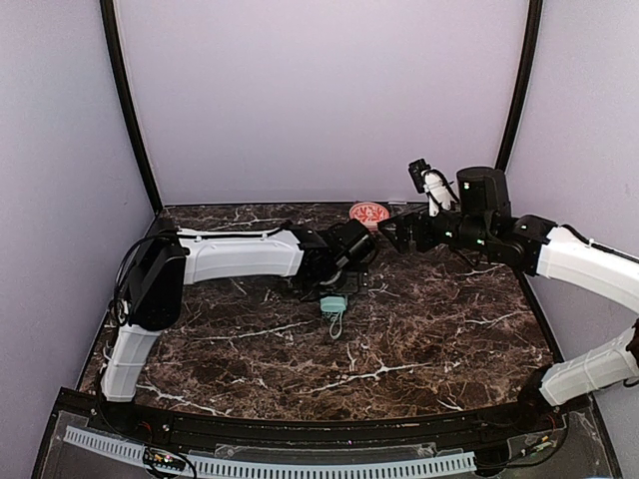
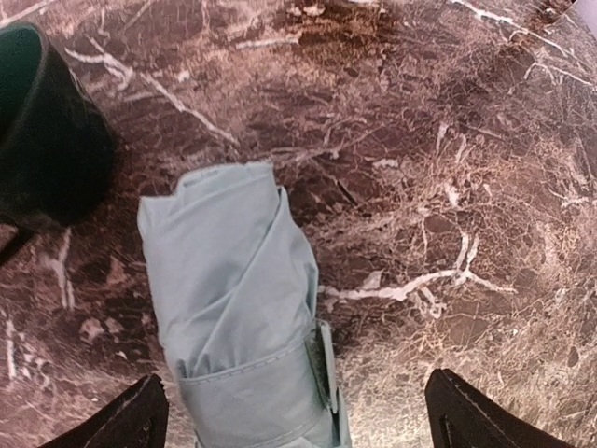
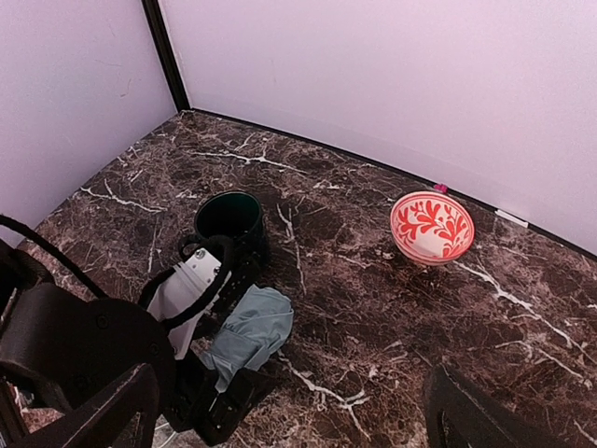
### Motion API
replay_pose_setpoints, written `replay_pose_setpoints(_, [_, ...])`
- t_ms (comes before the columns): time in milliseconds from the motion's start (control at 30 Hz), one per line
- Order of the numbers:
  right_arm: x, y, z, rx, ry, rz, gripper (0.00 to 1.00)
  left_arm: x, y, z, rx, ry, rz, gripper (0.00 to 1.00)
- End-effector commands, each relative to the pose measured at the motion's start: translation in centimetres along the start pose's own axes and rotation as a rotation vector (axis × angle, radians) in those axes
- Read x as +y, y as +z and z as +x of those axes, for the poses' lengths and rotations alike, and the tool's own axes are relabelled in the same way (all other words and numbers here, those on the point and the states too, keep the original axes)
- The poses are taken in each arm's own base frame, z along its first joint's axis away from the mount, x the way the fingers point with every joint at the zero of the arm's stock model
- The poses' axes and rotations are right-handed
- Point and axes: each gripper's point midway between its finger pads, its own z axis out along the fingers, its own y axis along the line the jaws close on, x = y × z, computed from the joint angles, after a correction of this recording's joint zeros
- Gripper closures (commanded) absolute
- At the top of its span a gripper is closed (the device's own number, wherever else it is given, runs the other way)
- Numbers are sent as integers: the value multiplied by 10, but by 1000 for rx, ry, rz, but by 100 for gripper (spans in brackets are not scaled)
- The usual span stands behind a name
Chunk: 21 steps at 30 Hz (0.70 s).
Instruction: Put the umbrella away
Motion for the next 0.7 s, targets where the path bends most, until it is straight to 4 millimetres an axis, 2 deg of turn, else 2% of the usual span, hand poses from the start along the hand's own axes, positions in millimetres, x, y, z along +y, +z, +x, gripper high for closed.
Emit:
replay_pose_setpoints(0, [-8,0,-12,-21,14,18,0,-3,-52,-48,-150,46,39,1])
replay_pose_setpoints(167, [-41,5,-1,10,85,81,0,0,-97,-81,-332,87,170,1])
replay_pose_setpoints(233, [-59,6,5,23,116,114,0,15,-114,-94,-387,77,210,1])
replay_pose_setpoints(300, [-82,3,10,12,157,161,0,40,-130,-111,-425,53,242,1])
replay_pose_setpoints(367, [-112,-7,14,-28,213,209,0,80,-133,-125,-450,17,234,1])
replay_pose_setpoints(400, [-127,-13,17,-50,237,234,0,102,-133,-129,-464,-11,216,1])
replay_pose_setpoints(433, [-151,-23,19,-85,269,286,0,127,-134,-135,-484,-42,186,1])
replay_pose_setpoints(467, [-161,-27,26,-94,291,307,0,152,-135,-138,-503,-61,145,1])
replay_pose_setpoints(500, [-186,-40,33,-113,325,365,0,176,-137,-140,-526,-72,95,1])
replay_pose_setpoints(567, [-219,-58,51,-139,382,441,0,230,-140,-140,-564,-89,-50,1])
replay_pose_setpoints(667, [-253,-86,78,-192,428,559,0,297,-142,-132,-568,-105,-243,1])
